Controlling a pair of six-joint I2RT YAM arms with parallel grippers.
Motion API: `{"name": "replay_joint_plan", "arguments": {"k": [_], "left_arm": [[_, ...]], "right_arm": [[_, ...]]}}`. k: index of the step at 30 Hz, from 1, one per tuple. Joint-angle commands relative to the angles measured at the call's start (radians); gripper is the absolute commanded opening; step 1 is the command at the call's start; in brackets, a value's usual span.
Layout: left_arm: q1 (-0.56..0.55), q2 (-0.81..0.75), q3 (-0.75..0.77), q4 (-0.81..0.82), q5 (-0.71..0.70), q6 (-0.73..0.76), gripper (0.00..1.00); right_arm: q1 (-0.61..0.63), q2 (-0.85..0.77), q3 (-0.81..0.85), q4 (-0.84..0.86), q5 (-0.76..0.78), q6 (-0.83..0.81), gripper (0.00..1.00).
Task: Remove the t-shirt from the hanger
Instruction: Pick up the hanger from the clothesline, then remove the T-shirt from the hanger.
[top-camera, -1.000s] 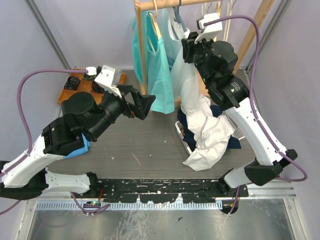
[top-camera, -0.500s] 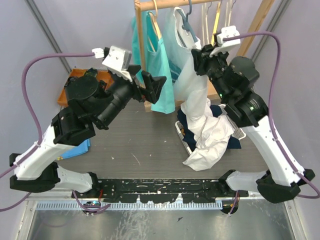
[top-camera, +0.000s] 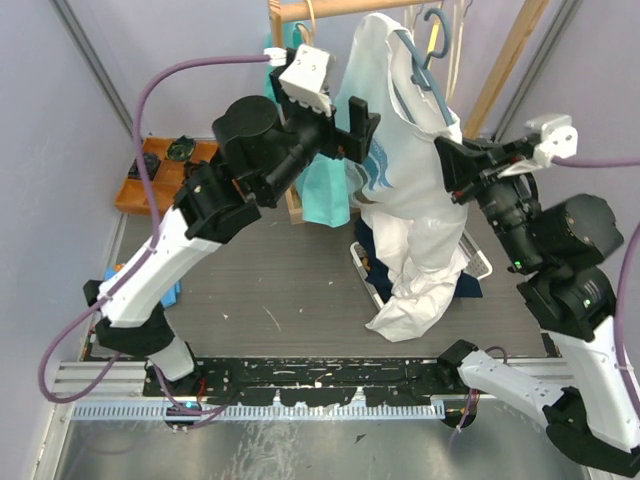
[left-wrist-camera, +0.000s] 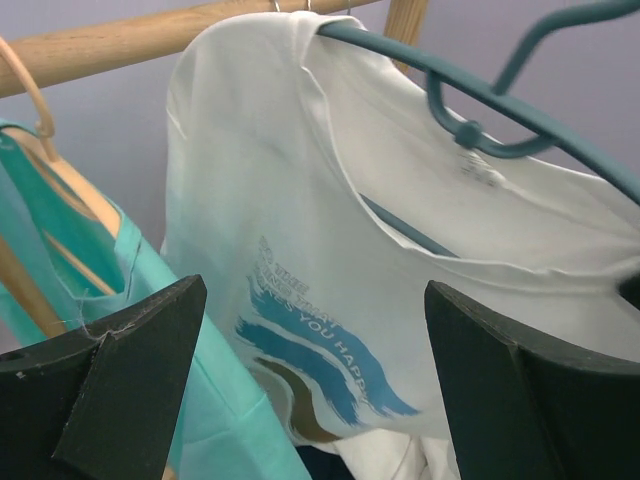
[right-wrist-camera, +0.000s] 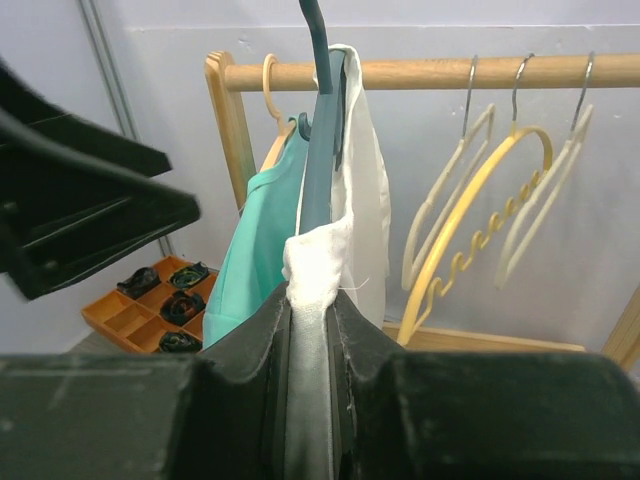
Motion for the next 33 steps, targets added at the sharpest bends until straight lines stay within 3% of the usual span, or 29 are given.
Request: {"name": "replay_joint_plan", "arguments": {"k": [1,7,20,25,29,31,33], "left_arm": [[0.032,0.090,0.114,0.010,0.048,0.014,0.99],[0.038,0.199,0.225,0.042,0.065,0.025,1.00],[0.038,0.254,0.209,0.153,0.072,0.033,1.00],[0.038,0.282,0.207,0.173,0.047,0.040,0.96],[0.038,0.304,0.231,0.182,0.026,0.056,0.84],[0.038,0.310,0.234,0.192,0.014,0.066,0.72],[0.039,0.311,0.233,0.205,0.008,0.074,0.54]], "right_arm": [[0.004,-0.073,-0.028,0.066,-0.007,-0.001,0.01],[0.003,-0.145,-0.064,0.022,-0.018,0.026,0.01],[0.004,-0.216,-0.101,-0.047,-0.031,0.045,0.01],[0.003,-0.215,-0.097,-0.051,-0.040,0.048,0.01],[0.004,-0.215,-0.096,-0.054,-0.044,0.049,0.01],[0.003,-0.214,-0.092,-0.055,-0.046,0.053,0.01],[0.004,-0.211,-0.086,-0.059,-0.050,0.054,0.01]]}}
